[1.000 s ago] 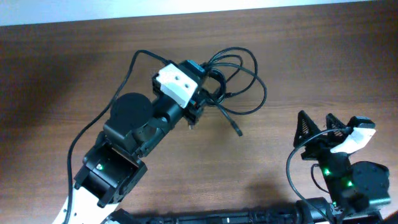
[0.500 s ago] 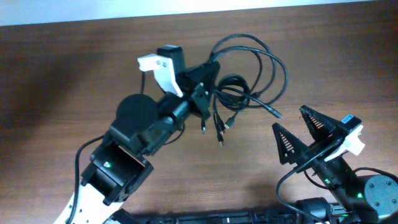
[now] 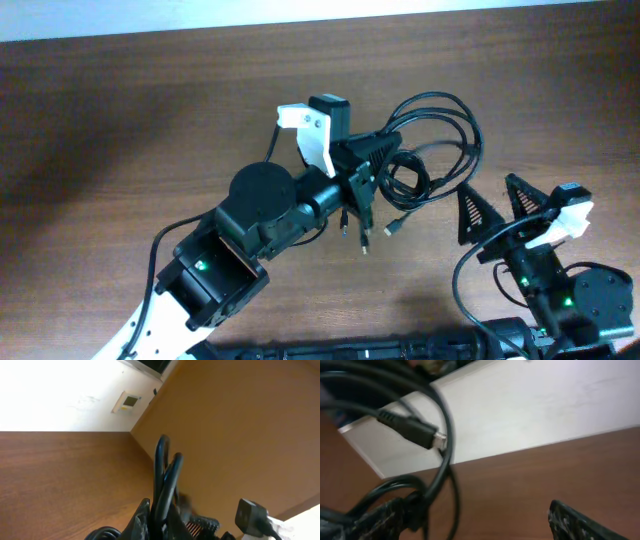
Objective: Untangle cables
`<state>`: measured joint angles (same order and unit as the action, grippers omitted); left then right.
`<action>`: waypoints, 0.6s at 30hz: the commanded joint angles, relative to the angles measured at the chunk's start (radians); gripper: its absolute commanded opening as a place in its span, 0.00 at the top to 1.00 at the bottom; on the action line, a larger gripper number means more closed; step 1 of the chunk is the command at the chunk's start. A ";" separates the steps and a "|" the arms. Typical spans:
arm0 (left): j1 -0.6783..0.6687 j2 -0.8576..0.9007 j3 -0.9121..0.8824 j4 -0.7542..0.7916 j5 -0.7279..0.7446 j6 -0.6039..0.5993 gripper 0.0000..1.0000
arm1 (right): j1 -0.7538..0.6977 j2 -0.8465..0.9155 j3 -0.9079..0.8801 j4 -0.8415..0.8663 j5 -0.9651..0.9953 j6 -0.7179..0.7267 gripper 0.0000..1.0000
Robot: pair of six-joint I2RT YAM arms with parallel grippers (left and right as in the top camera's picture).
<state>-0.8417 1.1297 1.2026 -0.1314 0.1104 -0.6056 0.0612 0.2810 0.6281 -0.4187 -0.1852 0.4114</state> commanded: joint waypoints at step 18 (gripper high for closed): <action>-0.003 -0.001 0.027 0.059 -0.138 0.049 1.00 | -0.003 -0.002 -0.002 0.123 -0.267 -0.111 0.02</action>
<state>-0.8425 1.1313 1.2026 -0.0853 -0.0586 -0.5678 0.0612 0.2806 0.6243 -0.3183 -0.3302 0.3283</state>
